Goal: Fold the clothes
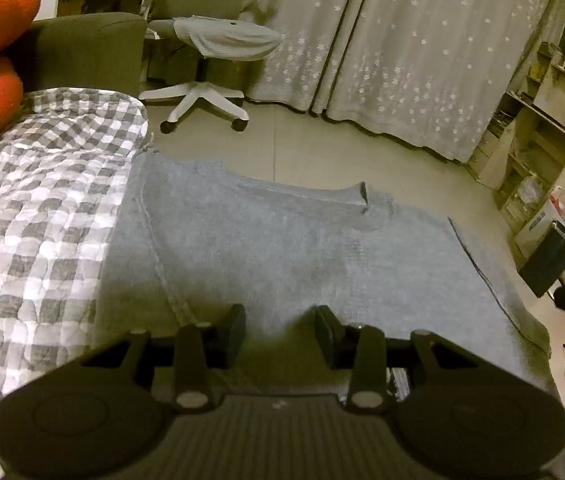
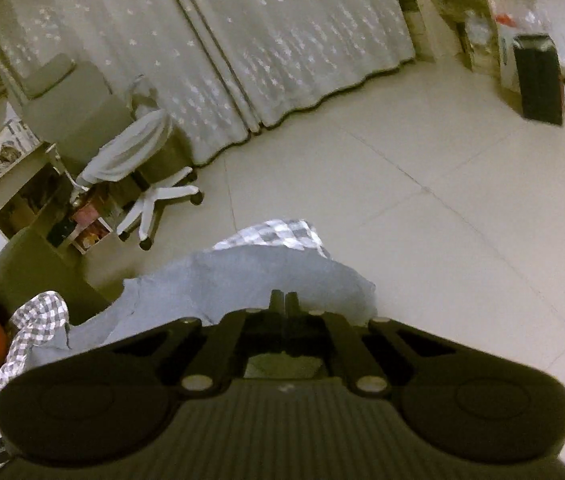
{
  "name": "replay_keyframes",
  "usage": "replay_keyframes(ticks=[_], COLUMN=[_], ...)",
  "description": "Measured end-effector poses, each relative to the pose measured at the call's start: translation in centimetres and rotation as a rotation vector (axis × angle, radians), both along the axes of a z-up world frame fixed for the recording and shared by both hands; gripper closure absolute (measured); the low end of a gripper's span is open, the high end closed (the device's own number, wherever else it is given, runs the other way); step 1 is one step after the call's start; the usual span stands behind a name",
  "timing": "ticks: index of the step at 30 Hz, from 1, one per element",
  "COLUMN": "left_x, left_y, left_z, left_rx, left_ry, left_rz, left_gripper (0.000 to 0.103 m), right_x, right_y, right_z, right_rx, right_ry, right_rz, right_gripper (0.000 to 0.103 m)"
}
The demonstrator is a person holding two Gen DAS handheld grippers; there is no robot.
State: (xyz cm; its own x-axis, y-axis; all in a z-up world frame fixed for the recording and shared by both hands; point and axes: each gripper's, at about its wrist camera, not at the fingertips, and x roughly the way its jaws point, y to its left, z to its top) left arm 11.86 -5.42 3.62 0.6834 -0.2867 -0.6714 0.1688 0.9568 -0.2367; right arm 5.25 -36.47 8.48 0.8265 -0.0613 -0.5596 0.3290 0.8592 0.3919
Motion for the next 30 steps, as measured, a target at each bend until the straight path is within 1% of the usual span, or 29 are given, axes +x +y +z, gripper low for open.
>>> replay_keyframes(ticks=[2, 5, 8, 10, 12, 14, 15, 17, 19, 20, 23, 25, 27, 28, 30], left_x=[-0.1, -0.5, -0.3, -0.3, -0.3, -0.2, -0.2, 0.0, 0.1, 0.2, 0.5, 0.7, 0.6, 0.6, 0.6], left_y=[-0.2, -0.4, -0.6, -0.6, -0.7, -0.3, 0.0, 0.8, 1.7, 2.1, 3.9, 5.1, 6.2, 6.5, 6.9], left_z=[0.3, 0.7, -0.1, -0.7, -0.5, 0.0, 0.2, 0.5, 0.6, 0.7, 0.7, 0.6, 0.7, 0.7, 0.8], left_rx=[-0.005, -0.023, 0.002, 0.022, 0.024, -0.018, -0.042, -0.089, -0.132, -0.156, -0.217, -0.245, -0.262, -0.262, -0.27], left_ry=[-0.002, -0.016, -0.009, -0.031, -0.028, -0.004, 0.004, 0.016, 0.028, 0.038, 0.069, 0.083, 0.079, 0.078, 0.082], left_rz=[0.001, -0.009, -0.021, -0.035, -0.035, -0.024, -0.016, 0.001, 0.021, 0.032, 0.078, 0.11, 0.132, 0.138, 0.144], left_gripper=[0.065, 0.065, 0.065, 0.065, 0.065, 0.065, 0.065, 0.065, 0.065, 0.065, 0.065, 0.067, 0.067, 0.067, 0.067], right_x=[0.3, 0.6, 0.8, 0.9, 0.8, 0.8, 0.6, 0.3, 0.0, -0.1, -0.6, -0.9, -1.2, -1.3, -1.4], right_y=[0.8, 1.1, 1.4, 1.4, 1.4, 1.4, 1.4, 2.1, 3.6, 4.5, 9.4, 13.8, 17.7, 19.3, 20.9], right_z=[0.4, 0.3, -0.1, -0.3, -0.4, -0.5, -0.4, 0.4, 1.5, 2.0, 3.3, 3.5, 2.8, 2.2, 1.3], right_rx=[-0.028, -0.025, -0.045, -0.054, -0.058, -0.062, -0.072, -0.113, -0.169, -0.2, -0.336, -0.443, -0.519, -0.541, -0.564], right_ry=[-0.013, 0.004, 0.034, 0.05, 0.059, 0.068, 0.057, 0.018, -0.042, -0.076, -0.178, -0.213, -0.208, -0.185, -0.148], right_rz=[0.009, 0.002, -0.012, -0.023, -0.035, -0.048, -0.055, -0.064, -0.042, -0.02, 0.119, 0.268, 0.434, 0.516, 0.613], right_gripper=[0.103, 0.103, 0.103, 0.103, 0.103, 0.103, 0.103, 0.103, 0.103, 0.103, 0.103, 0.103, 0.103, 0.103, 0.103])
